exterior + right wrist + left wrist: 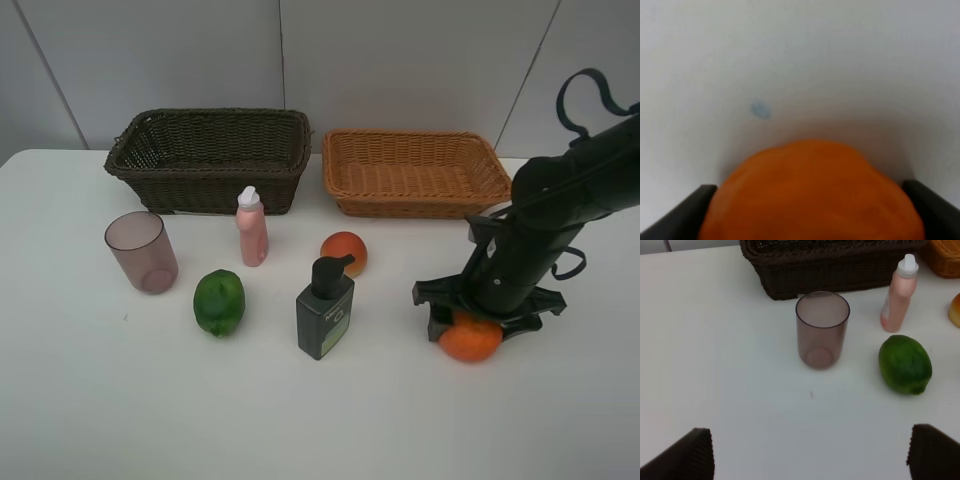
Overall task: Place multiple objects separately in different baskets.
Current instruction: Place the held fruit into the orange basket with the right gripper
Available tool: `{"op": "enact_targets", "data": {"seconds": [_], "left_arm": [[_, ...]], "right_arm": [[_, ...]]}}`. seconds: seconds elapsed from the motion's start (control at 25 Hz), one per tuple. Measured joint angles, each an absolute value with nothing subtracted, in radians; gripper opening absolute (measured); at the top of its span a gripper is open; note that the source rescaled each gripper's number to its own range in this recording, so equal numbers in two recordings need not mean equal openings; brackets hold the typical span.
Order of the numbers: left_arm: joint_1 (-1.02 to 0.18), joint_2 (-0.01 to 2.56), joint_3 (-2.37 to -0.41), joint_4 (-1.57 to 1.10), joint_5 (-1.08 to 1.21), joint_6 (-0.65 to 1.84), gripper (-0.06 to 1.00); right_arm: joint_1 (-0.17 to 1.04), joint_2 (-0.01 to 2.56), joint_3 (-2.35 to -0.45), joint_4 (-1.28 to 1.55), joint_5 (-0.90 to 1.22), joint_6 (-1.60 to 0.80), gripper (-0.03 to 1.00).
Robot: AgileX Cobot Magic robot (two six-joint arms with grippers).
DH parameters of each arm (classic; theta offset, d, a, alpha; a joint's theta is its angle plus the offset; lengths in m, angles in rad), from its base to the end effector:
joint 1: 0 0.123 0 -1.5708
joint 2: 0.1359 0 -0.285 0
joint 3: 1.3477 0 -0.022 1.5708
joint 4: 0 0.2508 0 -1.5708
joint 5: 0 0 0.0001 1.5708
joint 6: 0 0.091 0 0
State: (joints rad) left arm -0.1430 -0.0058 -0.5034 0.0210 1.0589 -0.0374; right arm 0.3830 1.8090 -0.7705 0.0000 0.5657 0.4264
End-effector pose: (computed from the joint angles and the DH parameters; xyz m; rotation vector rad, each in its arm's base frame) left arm -0.0058 0.0025 0.2784 0.1063 2.0315 -0.0884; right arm 0.2527 0.1018 0.1060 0.0671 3.0912 0.0327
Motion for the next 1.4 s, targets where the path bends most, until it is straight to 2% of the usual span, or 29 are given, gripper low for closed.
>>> {"op": "enact_targets", "data": {"seconds": [0.4, 0.56, 0.92, 1.4], "left_arm": [[-0.143, -0.006, -0.503, 0.021, 1.059, -0.037, 1.00], [-0.143, -0.006, -0.503, 0.021, 1.059, -0.037, 1.00], [-0.143, -0.006, -0.503, 0.021, 1.059, -0.037, 1.00], [-0.143, -0.006, -0.503, 0.021, 1.059, -0.037, 1.00]], "right_arm": [[0.383, 1.805, -0.770, 0.006, 0.572, 0.426, 0.62], [0.383, 1.765, -0.818, 0.014, 0.652, 0.419, 0.62], [0.383, 1.737, -1.125, -0.016, 0.985, 0.256, 0.61], [0.383, 1.950, -1.630, -0.145, 1.086, 0.241, 0.61]]}}
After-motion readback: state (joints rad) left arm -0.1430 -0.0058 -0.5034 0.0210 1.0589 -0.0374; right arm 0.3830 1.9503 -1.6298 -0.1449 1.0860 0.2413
